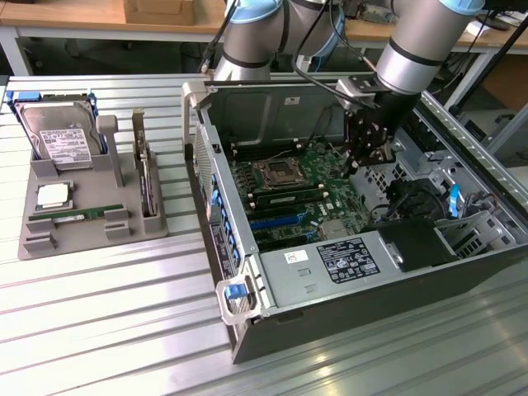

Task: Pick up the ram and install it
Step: 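Insert the ram into the slot, then press down the ram until it locks into place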

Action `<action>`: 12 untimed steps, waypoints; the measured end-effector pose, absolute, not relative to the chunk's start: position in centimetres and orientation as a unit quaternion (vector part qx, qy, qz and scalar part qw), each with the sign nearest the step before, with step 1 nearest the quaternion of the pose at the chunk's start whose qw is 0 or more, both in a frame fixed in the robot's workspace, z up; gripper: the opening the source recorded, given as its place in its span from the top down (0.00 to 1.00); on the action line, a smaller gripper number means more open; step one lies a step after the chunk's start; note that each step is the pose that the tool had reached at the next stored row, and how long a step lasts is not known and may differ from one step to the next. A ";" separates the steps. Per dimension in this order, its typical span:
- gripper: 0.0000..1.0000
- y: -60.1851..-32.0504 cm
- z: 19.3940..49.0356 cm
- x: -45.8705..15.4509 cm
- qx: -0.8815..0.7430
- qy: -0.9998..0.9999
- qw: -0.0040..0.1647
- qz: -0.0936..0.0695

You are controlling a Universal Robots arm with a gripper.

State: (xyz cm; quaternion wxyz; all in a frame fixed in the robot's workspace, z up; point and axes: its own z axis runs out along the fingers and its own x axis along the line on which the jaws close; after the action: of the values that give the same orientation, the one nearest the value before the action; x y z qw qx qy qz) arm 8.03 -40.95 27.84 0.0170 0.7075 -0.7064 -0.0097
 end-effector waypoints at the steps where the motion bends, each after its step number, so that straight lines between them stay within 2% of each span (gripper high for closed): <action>1: 0.89 -41.0 28.0 8.1 0.708 -0.706 0.017 -0.010; 12: 0.89 -41.0 28.3 8.1 0.708 -0.706 0.017 -0.010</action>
State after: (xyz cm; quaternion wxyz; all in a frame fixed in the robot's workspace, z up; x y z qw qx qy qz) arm 8.07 -40.95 28.34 0.0167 0.7076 -0.7064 -0.0099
